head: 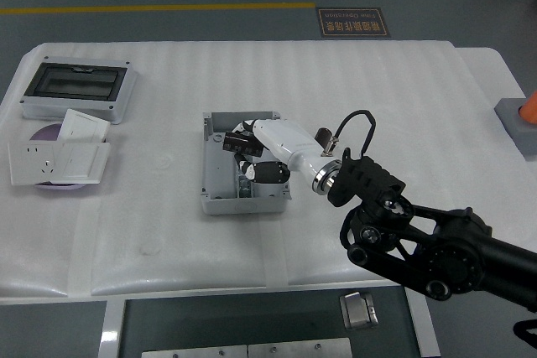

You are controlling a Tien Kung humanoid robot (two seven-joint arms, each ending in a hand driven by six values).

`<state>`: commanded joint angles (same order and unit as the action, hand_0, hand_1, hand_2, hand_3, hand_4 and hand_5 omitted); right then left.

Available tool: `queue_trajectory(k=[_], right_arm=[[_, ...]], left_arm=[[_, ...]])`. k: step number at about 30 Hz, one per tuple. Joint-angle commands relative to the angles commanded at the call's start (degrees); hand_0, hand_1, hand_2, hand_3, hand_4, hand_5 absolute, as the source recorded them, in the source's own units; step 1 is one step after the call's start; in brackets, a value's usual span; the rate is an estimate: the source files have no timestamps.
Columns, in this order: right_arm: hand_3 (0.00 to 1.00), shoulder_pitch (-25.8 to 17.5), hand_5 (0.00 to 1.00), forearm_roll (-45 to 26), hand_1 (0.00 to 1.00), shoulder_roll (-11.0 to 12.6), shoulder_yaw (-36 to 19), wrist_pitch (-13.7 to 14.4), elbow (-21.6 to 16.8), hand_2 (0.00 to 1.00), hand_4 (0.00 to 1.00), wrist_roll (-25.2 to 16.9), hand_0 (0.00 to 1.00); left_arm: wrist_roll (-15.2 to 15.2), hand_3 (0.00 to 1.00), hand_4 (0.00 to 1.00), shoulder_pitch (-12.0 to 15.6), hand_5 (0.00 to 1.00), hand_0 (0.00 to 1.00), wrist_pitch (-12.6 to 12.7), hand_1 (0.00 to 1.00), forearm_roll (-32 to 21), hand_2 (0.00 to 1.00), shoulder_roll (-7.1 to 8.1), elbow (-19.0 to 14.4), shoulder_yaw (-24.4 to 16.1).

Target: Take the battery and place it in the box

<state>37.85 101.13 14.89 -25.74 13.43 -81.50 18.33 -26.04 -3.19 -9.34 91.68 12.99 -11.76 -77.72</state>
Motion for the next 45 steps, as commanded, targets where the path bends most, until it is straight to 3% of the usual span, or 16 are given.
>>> queue_trajectory(k=[10, 11, 16, 17, 24, 29, 39, 45], right_arm=[[0.903, 0.4, 0.288, -0.58, 0.743, -1.0, 1.1, -1.08, 2.77, 0.764, 0.584, -0.39, 0.779], [0.998, 0.37, 0.415, -0.57, 0.875, -1.11, 1.12, -1.29, 2.9, 0.92, 0.862, -0.29, 0.915], [0.998, 0.07, 0.415, -0.34, 0.875, -1.02, -0.24, -0.98, 3.81, 0.92, 0.862, -0.35, 0.915], [0.998, 0.12, 0.433, -0.12, 0.994, -0.84, -1.03, -0.71, 4.48, 0.998, 0.91, -0.32, 0.998], [0.998, 1.79, 0.441, 0.36, 0.994, 1.62, -5.07, 0.4, 11.31, 0.998, 0.927, -0.14, 0.998], [0.998, 3.57, 0.442, -0.78, 0.97, 2.42, -3.46, -0.45, 16.94, 0.987, 0.91, 0.12, 0.998], [0.998, 5.64, 0.438, -4.05, 0.958, 1.06, 2.58, -1.79, 24.27, 0.981, 0.9, -0.04, 0.998], [0.998, 6.43, 0.425, -5.26, 0.954, 0.13, 4.74, -0.3, 26.92, 0.98, 0.883, -0.18, 0.998]], left_arm=[[-0.31, 0.568, 0.605, -0.1, 0.145, 0.587, -0.12, 0.661, 0.57, 0.548, -0.09, -0.08, -0.61], [-0.34, 0.568, 0.608, -0.1, 0.146, 0.587, -0.14, 0.661, 0.61, 0.546, -0.11, -0.09, -0.64], [-0.3, 0.568, 0.608, -0.13, 0.146, 0.587, -0.17, 0.661, 0.64, 0.546, -0.23, -0.07, -0.65], [-0.27, 0.566, 0.596, -0.15, 0.124, 0.586, -0.17, 0.661, 0.62, 0.541, -0.24, -0.06, -0.63], [-0.21, 0.569, 0.588, -0.26, 0.1, 0.586, -0.18, 0.661, 0.77, 0.541, -0.25, -0.03, -0.77], [-0.12, 0.571, 0.579, -0.34, 0.088, 0.586, -0.25, 0.662, 0.63, 0.541, -0.32, 0.02, -0.54], [0.12, 0.573, 0.578, -0.57, 0.078, 0.586, -0.26, 0.66, 0.39, 0.54, -0.38, 0.11, -0.19], [0.15, 0.574, 0.567, -0.55, 0.082, 0.586, -0.2, 0.661, 0.58, 0.541, -0.46, 0.08, -0.41]])
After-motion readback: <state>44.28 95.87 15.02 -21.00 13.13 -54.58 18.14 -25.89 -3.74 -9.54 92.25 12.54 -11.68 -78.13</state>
